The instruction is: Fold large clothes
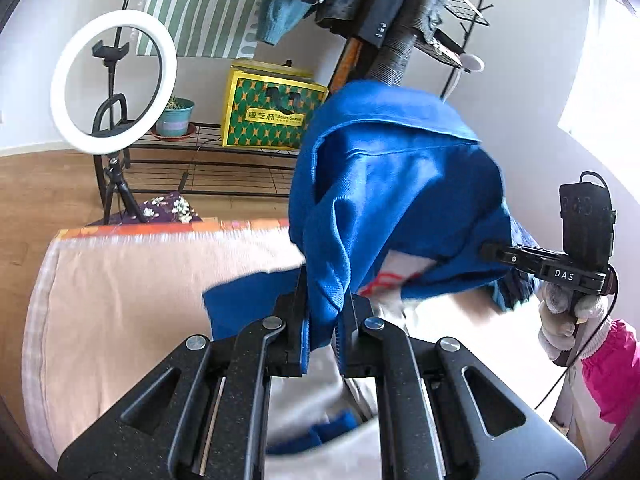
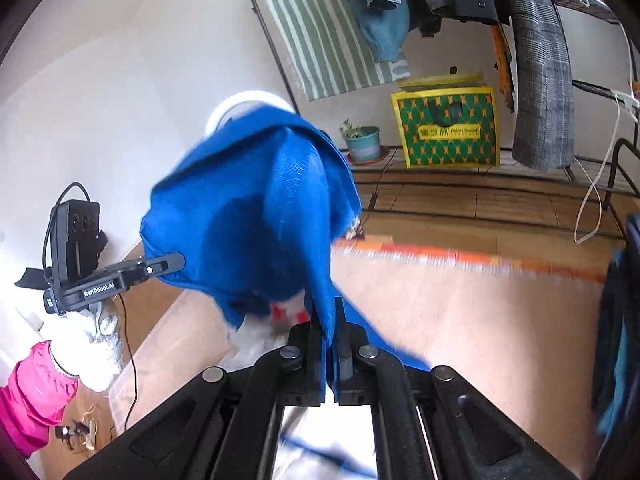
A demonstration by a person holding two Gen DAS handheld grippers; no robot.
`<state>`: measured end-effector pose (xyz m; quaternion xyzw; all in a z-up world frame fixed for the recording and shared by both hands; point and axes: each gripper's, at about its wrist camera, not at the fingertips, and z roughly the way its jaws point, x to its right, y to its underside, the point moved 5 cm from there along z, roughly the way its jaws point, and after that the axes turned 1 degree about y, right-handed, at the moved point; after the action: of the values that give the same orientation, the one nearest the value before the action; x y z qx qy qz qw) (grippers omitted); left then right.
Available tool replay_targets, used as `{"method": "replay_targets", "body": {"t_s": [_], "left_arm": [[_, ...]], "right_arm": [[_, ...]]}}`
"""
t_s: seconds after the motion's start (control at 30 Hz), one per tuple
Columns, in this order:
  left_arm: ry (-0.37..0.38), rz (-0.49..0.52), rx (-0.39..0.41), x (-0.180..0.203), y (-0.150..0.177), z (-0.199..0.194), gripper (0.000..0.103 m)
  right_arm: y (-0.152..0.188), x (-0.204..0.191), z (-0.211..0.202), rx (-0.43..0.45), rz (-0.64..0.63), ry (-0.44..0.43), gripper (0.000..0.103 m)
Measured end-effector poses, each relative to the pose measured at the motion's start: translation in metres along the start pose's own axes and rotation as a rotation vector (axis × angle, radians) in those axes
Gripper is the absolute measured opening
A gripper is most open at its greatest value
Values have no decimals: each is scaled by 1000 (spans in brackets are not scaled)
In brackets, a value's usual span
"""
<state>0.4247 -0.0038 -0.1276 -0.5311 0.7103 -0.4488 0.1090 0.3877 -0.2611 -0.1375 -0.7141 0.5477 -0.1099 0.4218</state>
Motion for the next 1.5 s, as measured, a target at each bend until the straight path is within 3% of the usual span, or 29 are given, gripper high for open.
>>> {"method": "replay_targets", "body": {"t_s": [0.2, 0.33, 0.43, 0.5, 0.63, 0.93, 1.0, 1.03, 1.13, 1.27, 1.3, 1.37, 1.4, 1.5], "left_arm": [[6, 1, -39, 17, 67, -33, 7], [-8, 53, -101, 33, 117, -39, 7], [-35, 92, -147, 41, 150, -46, 7], [-42, 92, -169, 42, 167, -54, 8], [-51, 88, -183, 41, 191, -92, 9], [-18, 19, -85, 55, 176, -206, 11], [-18, 18, -75, 66, 169, -231, 23], [-11, 7, -72, 72, 166, -244, 36], [17, 14, -40, 90, 154, -281, 38], [-2, 53, -5, 111, 138, -325, 40], [5, 47, -1, 114, 137, -331, 42], [13, 30, 16, 113, 133, -337, 58], [10, 26, 21, 112, 133, -335, 59], [18, -31, 8, 95, 141, -310, 59]], "right_arm": [[65, 6, -34, -36, 38, -8, 0], [103, 7, -48, -68, 34, 36, 0], [127, 10, -65, -94, 62, 69, 10], [138, 12, -82, -95, 76, 89, 24], [152, 1, -137, -38, 67, 102, 29], [149, -43, -262, 74, 1, 127, 32], [143, -50, -283, 95, -3, 128, 32], [142, -54, -294, 110, -6, 128, 32], [135, -67, -322, 152, -19, 118, 32], [126, -84, -359, 200, -75, 148, 33], [124, -87, -366, 209, -89, 153, 36], [122, -91, -374, 219, -111, 162, 45], [124, -91, -372, 221, -112, 159, 54], [137, -86, -350, 182, -63, 116, 55]]}}
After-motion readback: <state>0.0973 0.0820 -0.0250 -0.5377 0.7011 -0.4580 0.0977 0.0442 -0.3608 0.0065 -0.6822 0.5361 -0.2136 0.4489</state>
